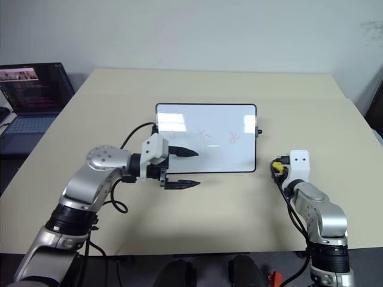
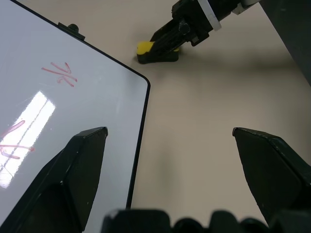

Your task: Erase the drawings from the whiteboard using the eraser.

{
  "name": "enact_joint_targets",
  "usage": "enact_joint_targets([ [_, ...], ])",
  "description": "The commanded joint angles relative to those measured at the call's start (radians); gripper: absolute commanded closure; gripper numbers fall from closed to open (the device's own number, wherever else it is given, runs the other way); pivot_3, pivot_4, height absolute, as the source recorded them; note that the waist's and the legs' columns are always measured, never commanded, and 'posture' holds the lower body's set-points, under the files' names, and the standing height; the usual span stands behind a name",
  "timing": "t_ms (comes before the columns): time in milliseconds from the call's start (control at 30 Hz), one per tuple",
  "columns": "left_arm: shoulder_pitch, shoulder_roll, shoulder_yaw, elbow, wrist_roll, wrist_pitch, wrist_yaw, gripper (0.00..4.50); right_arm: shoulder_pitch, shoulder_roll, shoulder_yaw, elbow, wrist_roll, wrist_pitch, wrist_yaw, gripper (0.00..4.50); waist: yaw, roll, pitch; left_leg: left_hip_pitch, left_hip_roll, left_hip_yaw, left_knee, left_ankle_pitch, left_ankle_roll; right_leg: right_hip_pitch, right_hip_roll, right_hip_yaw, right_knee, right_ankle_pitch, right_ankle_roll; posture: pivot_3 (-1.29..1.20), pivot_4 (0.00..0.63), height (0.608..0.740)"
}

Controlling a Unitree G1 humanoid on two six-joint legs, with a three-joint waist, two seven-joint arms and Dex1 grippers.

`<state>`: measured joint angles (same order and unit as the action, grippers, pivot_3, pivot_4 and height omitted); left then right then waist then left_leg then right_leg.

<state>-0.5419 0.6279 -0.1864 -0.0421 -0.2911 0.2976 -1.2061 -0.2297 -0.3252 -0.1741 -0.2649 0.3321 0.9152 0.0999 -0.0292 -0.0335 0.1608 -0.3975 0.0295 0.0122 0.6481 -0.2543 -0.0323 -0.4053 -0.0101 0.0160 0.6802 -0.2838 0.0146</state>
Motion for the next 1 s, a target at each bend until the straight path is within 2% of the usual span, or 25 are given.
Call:
enact_joint_targets([
  [33, 0.013, -0.002, 0.025, -0.038, -0.013, 0.018, 0.031, 0.0, -0.017, 0.006, -0.013, -0.022, -0.005, -0.019, 0.001, 3.23, 0.0, 0.0, 0.0, 0.0, 0.0, 0.0, 0.0, 0.0, 0.0, 0.0, 0.0, 0.0, 0.0, 0.0, 0.0, 0.0, 0.15, 0.74],
  [200, 0.056, 0.004, 0.071, -0.078, -0.05, 0.083, 0.088, 0.0, 0.007, 0.001, -0.005, -0.066, -0.018, -0.056, 0.006, 3.23, 0.0, 0.0, 0.0, 0.0, 0.0, 0.0, 0.0, 0.0, 0.0, 0.0, 0.0, 0.0, 0.0, 0.0, 0.0, 0.0, 0.15, 0.74],
  [300, 0.125, 0.01, 0.155, -0.134, -0.078, 0.16, 0.185, 0.0, 0.077, -0.062, 0.054, -0.165, -0.072, -0.135, 0.054, 3.23, 0.0, 0.0, 0.0, 0.0, 0.0, 0.0, 0.0, 0.0, 0.0, 0.0, 0.0, 0.0, 0.0, 0.0, 0.0, 0.0, 0.15, 0.74],
  [400, 0.183, -0.027, 0.228, -0.182, -0.069, 0.222, 0.347, 0.0, 0.122, -0.128, 0.119, -0.282, -0.097, -0.12, 0.091, 3.23, -0.001, 0.0, 0.0, 0.0, 0.001, -0.001, 0.0, 0.0, 0.0, 0.0, -0.001, 0.0, -0.001, 0.0, 0.0, 0.0, 0.15, 0.74],
  [533, 0.242, -0.03, 0.268, -0.235, -0.064, 0.261, 0.433, 0.0, 0.09, -0.125, 0.161, -0.377, -0.06, -0.038, 0.111, 3.23, -0.001, 0.0, 0.0, 0.0, 0.001, -0.001, 0.0, 0.0, 0.0, 0.0, -0.001, 0.0, 0.001, 0.0, 0.0, 0.0, 0.15, 0.74],
  [700, 0.267, 0.02, 0.331, -0.239, -0.054, 0.286, 0.488, 0.0, -0.083, -0.108, 0.323, -0.353, -0.057, -0.025, 0.19, 3.23, -0.006, 0.0, 0.0, 0.002, 0.001, -0.002, 0.001, 0.0, 0.0, 0.0, 0.0, -0.001, 0.002, 0.0, 0.0, 0.0, 0.15, 0.74],
  [867, 0.265, 0.096, 0.38, -0.194, -0.043, 0.32, 0.511, 0.0, -0.322, -0.056, 0.451, -0.164, -0.122, -0.11, 0.254, 3.23, -0.003, 0.0, 0.0, 0.002, 0.001, -0.002, 0.0, 0.0, 0.0, 0.0, 0.001, -0.001, 0.001, 0.0, -0.001, 0.0, 0.15, 0.74],
  [1000, 0.244, 0.145, 0.376, -0.149, -0.029, 0.315, 0.496, 0.0, -0.551, 0.002, 0.562, 0.07, -0.194, -0.222, 0.346, 3.23, -0.002, 0.0, 0.001, 0.0, 0.0, -0.002, 0.001, 0.0, 0.0, -0.001, -0.001, -0.001, 0.0, 0.0, -0.001, 0.0, 0.15, 0.74],
])
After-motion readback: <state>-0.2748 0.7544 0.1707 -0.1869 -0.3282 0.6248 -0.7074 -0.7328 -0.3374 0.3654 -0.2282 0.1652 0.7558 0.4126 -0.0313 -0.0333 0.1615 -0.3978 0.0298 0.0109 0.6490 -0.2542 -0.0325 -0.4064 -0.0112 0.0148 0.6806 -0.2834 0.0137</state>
